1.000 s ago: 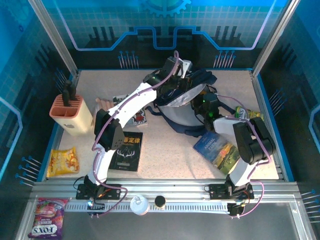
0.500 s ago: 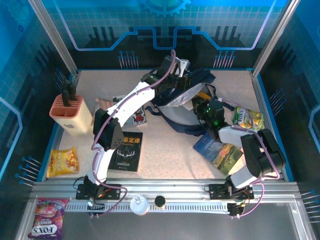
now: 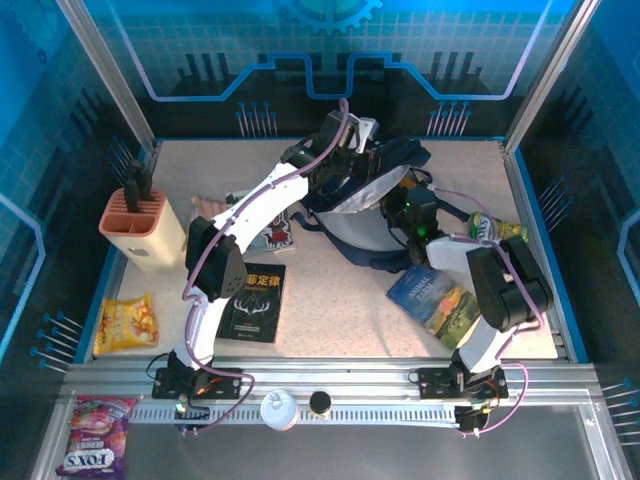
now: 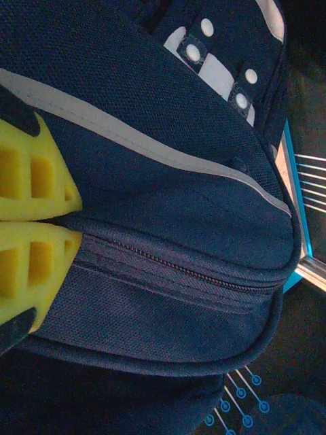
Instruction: Pack the student bag
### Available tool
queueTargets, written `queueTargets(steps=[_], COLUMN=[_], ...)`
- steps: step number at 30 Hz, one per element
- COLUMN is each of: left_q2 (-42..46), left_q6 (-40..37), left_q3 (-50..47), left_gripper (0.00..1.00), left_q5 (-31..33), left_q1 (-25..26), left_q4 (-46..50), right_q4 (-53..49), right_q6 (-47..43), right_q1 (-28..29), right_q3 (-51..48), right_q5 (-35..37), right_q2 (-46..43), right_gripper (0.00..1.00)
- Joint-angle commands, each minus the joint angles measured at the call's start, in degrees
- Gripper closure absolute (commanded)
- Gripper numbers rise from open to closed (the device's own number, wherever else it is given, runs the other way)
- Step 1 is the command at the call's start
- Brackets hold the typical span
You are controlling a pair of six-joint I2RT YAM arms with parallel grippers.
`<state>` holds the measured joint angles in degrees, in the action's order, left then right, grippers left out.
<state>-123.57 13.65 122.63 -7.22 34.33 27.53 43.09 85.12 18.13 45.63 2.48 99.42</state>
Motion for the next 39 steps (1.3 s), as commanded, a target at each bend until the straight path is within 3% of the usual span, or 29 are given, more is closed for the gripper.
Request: queueTargets(steps=[1,6,11,18,25,31,36,37,39], left_q2=[5.36,5.28,5.20,5.03,4.92,5.22,7.35,8.03,9.57], left_q6=[1.72,2.34,3.26,3.84,3.47,-1.17,-7.71,-8.62,-8.60], left_q3=[0.83,0.50,-0.47,-1.96,-4.81,-9.58,-16.00,-17.19,-19.77], left_gripper=[1.00,1.00,1.00,1.00,1.00,1.00,1.00,0.96,0.79], left_q5=[-2.33,-3.50,-4.01,-4.20,-4.11,-3.41,-5.15,-5.54,-6.58], left_q1=[-0.41,-1.08,-2.30,-3.57,-4.26,-4.41,-4.45,-4.43,-4.40], left_q4=[-6.78,-6.75,-6.63,-6.78,-7.61,-6.98,-4.64,-3.84,-3.28], right_q4=[-1.57,-6.91,-11.08,-13.27,-25.24,-48.89,-65.61,-67.99,-71.50], right_q6=[-0.02,1.93,1.48,0.12,-3.80,-15.60,-25.46,-27.85,-31.75], right_q1=[1.92,2.36,2.35,1.08,-1.13,-2.03,-4.32,-4.93,-6.33], right_q3=[4.07,10.56,12.55,5.23,-3.74,-8.07,-8.02,-7.64,-6.57], right_q5=[5.16,4.30,0.49,-4.04,-7.34,0.89,11.40,12.30,11.78], right_q2=[4.93,11.71,12.62,2.54,-11.26,-27.40,-38.34,-39.60,-40.22], right_gripper=[0.81,0.73,0.53,0.32,0.31,0.30,0.20,0.18,0.17])
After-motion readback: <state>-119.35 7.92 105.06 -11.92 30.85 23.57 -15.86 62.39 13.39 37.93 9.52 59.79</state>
